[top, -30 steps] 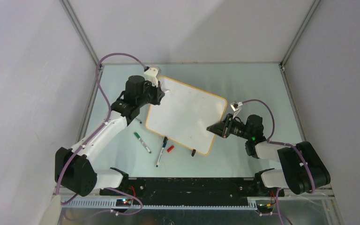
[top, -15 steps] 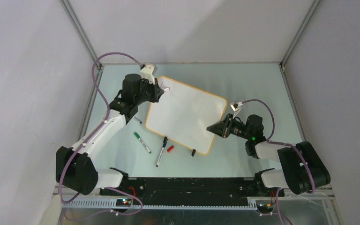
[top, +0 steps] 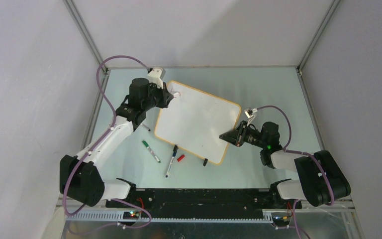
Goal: Write a sentence on the whiteboard
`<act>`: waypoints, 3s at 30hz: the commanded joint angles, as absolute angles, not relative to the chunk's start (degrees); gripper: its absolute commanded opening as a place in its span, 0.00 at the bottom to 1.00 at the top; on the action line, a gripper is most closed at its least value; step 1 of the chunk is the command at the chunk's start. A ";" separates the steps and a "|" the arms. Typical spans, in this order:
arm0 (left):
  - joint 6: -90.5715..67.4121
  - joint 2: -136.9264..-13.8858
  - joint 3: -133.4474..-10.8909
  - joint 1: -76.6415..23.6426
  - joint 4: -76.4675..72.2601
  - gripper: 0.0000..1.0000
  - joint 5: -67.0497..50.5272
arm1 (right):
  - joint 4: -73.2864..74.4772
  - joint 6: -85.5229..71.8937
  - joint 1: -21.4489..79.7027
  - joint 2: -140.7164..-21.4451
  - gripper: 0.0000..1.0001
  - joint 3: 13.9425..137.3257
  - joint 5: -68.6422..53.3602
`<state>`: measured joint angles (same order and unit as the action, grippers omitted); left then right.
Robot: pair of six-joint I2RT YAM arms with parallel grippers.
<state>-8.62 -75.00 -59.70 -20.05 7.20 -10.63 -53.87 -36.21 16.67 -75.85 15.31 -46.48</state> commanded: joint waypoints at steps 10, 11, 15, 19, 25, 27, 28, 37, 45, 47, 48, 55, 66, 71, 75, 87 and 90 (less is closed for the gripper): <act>-7.77 -73.44 -61.47 -19.66 8.02 0.00 -8.30 | -56.75 -32.56 16.57 -75.28 0.06 15.83 -46.05; -7.63 -73.41 -61.45 -19.61 8.29 0.00 -8.28 | -56.77 -32.51 16.55 -75.21 0.06 15.83 -46.12; -7.36 -73.20 -61.46 -19.61 8.95 0.00 -8.33 | -56.62 -32.50 16.53 -75.15 0.06 15.88 -46.12; -7.12 -72.98 -61.35 -19.70 9.60 0.00 -9.28 | -56.66 -32.57 16.53 -75.02 0.06 15.86 -46.10; -5.93 -73.32 -62.53 -19.70 12.65 0.00 -9.80 | -56.52 -32.52 16.50 -74.94 0.06 15.85 -46.14; -5.63 -73.33 -62.64 -19.78 13.06 0.00 -10.44 | -56.58 -32.52 16.52 -74.99 0.06 15.87 -46.13; -5.45 -73.36 -62.74 -19.95 13.17 0.00 -10.49 | -56.57 -32.54 16.52 -75.02 0.06 15.89 -46.14; -4.70 -74.08 -63.80 -20.08 14.85 0.00 -13.02 | -56.43 -32.52 16.45 -74.90 0.06 15.93 -46.14; -5.28 -74.37 -63.76 -20.13 14.15 0.00 -13.96 | -56.47 -32.52 16.52 -74.99 0.06 15.88 -46.14; -5.61 -74.46 -63.65 -20.20 13.30 0.00 -14.39 | -56.43 -32.52 16.51 -74.90 0.06 15.87 -46.14; -5.71 -74.60 -63.64 -20.21 13.16 0.00 -14.61 | -56.43 -32.52 16.45 -74.91 0.06 15.88 -46.14; -6.81 -75.12 -63.54 -20.15 11.19 0.00 -14.22 | -56.46 -32.48 16.45 -74.89 0.06 15.90 -46.23; -7.79 -74.80 -63.02 -20.19 9.50 0.00 -13.71 | -56.36 -32.43 16.47 -74.92 0.06 15.85 -46.23; -7.97 -74.89 -63.26 -20.18 9.75 0.00 -14.26 | -56.29 -32.43 16.41 -74.97 0.06 15.84 -46.21; -8.08 -73.86 -63.65 -20.16 10.89 0.00 -14.90 | -56.12 -32.43 16.36 -74.85 0.06 15.89 -46.18; -7.97 -70.12 -61.27 -20.14 8.05 0.00 -16.46 | -56.08 -32.38 16.35 -74.95 0.06 15.88 -46.22; -8.34 -70.66 -61.15 -20.13 7.48 0.00 -16.23 | -56.12 -32.38 16.38 -74.92 0.06 15.90 -46.19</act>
<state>-7.55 -71.64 -61.60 -20.08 10.52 -15.40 -53.87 -35.90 16.67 -75.83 15.31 -46.52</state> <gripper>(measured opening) 0.152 0.080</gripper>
